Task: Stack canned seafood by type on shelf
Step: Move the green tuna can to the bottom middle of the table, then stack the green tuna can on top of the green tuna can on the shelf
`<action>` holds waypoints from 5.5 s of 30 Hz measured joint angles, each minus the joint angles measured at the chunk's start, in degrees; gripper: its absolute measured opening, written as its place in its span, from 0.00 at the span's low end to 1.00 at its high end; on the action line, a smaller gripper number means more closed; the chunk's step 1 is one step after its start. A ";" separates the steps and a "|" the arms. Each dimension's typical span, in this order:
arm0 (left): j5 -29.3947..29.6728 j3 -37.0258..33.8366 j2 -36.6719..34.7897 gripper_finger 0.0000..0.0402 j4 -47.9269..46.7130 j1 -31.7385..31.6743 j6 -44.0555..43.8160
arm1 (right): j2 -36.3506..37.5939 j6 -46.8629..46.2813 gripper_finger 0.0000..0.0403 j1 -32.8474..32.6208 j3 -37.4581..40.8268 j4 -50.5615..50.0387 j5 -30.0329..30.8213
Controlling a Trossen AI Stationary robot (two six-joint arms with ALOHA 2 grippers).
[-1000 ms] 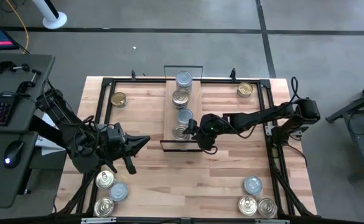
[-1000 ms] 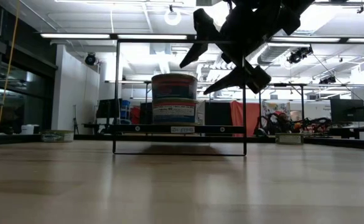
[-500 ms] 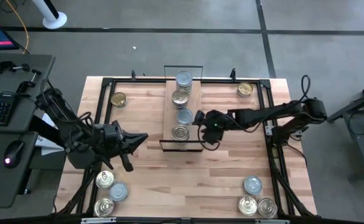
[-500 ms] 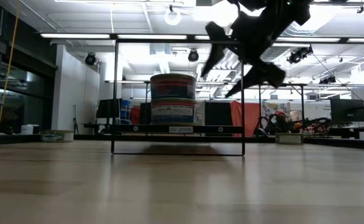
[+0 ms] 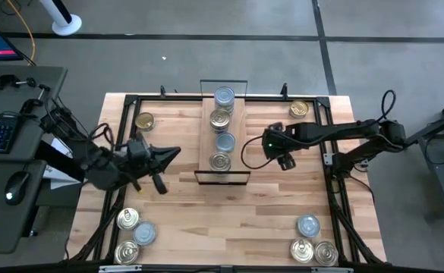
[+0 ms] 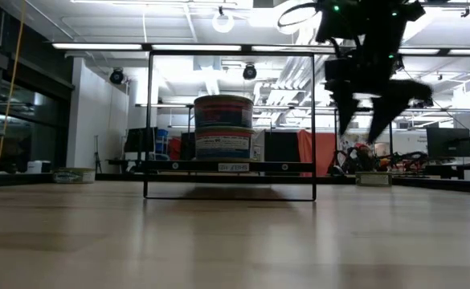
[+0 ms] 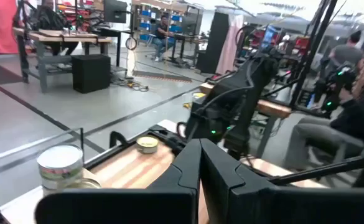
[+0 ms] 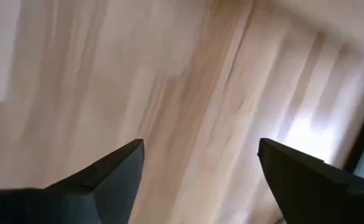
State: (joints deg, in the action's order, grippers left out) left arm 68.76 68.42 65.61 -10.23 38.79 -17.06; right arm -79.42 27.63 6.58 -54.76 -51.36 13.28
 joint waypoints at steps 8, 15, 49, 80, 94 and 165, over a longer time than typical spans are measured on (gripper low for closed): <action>-10.34 0.02 -3.48 0.00 -12.36 -8.70 -3.17 | 6.99 -16.00 0.57 1.26 0.08 -11.04 -5.88; -13.60 -1.64 -12.45 0.00 -32.84 -13.89 -9.70 | 10.87 -48.71 0.29 -0.46 0.17 -13.54 -10.36; -47.07 -32.94 7.54 0.00 30.94 -3.53 -15.25 | -9.76 -135.07 0.00 -57.09 1.28 0.12 -22.65; -42.48 -21.46 38.33 0.00 35.77 -1.21 -18.14 | -25.38 -78.73 0.00 -36.77 -1.71 54.64 0.69; -40.60 -20.51 41.17 0.00 40.35 -9.27 -1.72 | -23.38 -93.09 0.00 -43.92 -3.23 32.82 -4.35; -27.49 -16.19 29.53 0.00 -11.04 9.66 -41.22 | -31.96 -24.71 0.65 -31.05 -28.33 33.51 -19.05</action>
State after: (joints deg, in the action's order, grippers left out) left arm 41.28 52.23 95.14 -21.27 48.45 -58.27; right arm -111.39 2.92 -24.48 -83.10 -17.84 -5.77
